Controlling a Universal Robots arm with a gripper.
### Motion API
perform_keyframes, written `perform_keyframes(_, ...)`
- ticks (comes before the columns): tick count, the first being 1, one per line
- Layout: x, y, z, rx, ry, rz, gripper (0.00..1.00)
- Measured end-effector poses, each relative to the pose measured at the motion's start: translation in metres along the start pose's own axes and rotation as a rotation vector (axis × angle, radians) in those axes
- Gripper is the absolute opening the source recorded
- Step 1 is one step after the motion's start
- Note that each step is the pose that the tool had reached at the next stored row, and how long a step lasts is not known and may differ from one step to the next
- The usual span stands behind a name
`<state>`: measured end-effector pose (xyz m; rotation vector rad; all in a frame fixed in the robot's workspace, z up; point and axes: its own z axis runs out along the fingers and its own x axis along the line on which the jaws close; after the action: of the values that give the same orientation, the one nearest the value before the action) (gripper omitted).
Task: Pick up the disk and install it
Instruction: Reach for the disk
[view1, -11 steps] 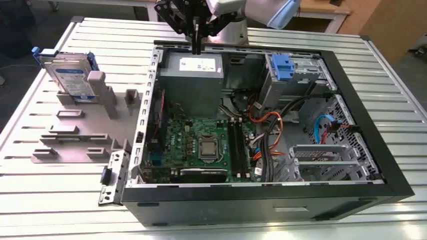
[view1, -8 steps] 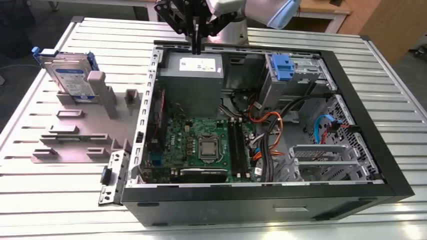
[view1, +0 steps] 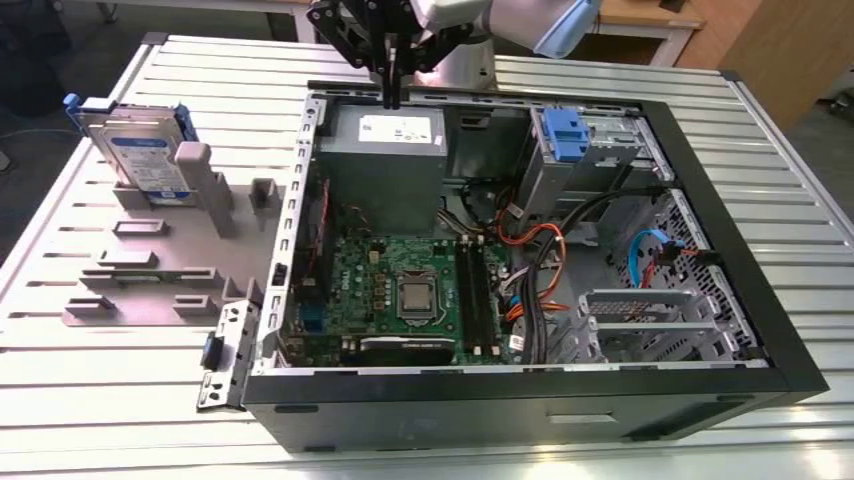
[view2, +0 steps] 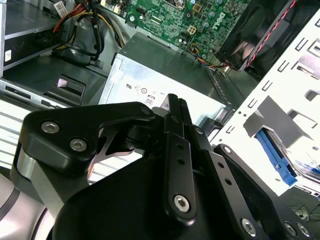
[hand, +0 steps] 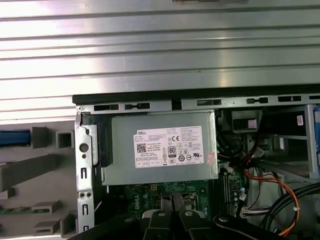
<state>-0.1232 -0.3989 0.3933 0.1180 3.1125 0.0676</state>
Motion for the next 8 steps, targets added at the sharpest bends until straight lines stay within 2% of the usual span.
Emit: perform_keyframes(8,0.0025,-0.0002,0.0,-0.0001,0.0,0.0,0.15)
